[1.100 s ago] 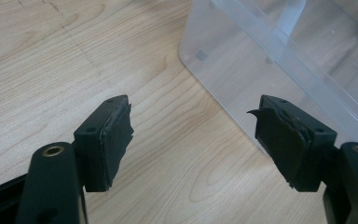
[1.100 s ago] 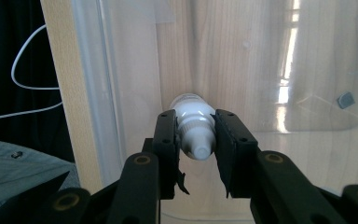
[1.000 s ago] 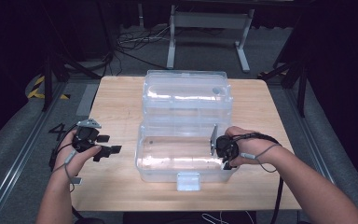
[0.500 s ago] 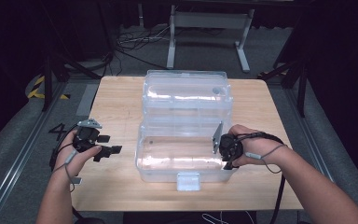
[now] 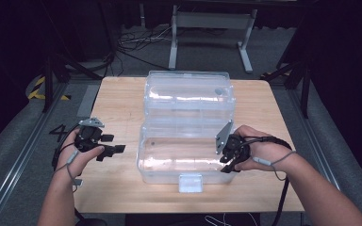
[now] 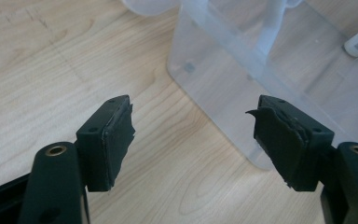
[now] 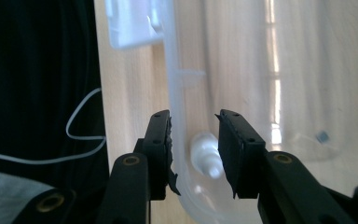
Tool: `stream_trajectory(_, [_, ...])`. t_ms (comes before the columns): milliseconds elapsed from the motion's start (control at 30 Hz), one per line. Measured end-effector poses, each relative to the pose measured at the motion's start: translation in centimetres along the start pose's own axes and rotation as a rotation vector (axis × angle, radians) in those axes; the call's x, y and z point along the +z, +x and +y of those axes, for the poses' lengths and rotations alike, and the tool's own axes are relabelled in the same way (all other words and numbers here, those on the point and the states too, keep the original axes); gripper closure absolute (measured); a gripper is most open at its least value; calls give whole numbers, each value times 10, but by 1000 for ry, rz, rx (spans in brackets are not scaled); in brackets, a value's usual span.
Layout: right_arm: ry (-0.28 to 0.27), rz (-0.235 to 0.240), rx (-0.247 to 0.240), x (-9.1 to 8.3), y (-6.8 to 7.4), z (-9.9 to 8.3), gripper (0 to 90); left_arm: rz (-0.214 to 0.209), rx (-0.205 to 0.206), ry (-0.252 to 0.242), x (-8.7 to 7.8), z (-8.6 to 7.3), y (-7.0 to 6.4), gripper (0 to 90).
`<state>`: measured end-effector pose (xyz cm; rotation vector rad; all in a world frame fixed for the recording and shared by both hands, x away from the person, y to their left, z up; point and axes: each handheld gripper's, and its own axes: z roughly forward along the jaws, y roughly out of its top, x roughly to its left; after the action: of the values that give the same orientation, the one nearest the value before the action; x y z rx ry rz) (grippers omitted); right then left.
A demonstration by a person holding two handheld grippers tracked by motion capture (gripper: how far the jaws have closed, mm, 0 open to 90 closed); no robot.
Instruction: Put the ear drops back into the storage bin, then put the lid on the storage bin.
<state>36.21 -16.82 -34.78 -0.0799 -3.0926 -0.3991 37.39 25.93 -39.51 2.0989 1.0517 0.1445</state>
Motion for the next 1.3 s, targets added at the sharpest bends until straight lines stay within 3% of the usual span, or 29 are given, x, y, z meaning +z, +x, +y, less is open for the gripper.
stream_trajectory(200, [-25,2,-4,26,4,2,686,-9,33,-61,-6,7,-6,284])
stream_trajectory(367, [-44,2,-4,44,6,-3,746,-11,62,-72,-8,13,-11,319])
stream_trajectory(567, [-18,8,-7,51,6,-7,819,-15,89,-73,-8,28,-17,347])
stream_trajectory(833, [-19,-23,-35,52,9,-7,837,-29,137,-61,-4,52,-27,344])
stream_trajectory(867, [-23,-18,-30,52,9,-7,837,-32,161,-57,-3,61,-30,340])
stream_trajectory(1167, [-40,-15,-22,52,8,-9,835,-45,237,-48,2,99,-44,325])
stream_trajectory(1300, [-47,-14,-21,52,8,-11,835,-66,243,-52,9,112,-50,320])
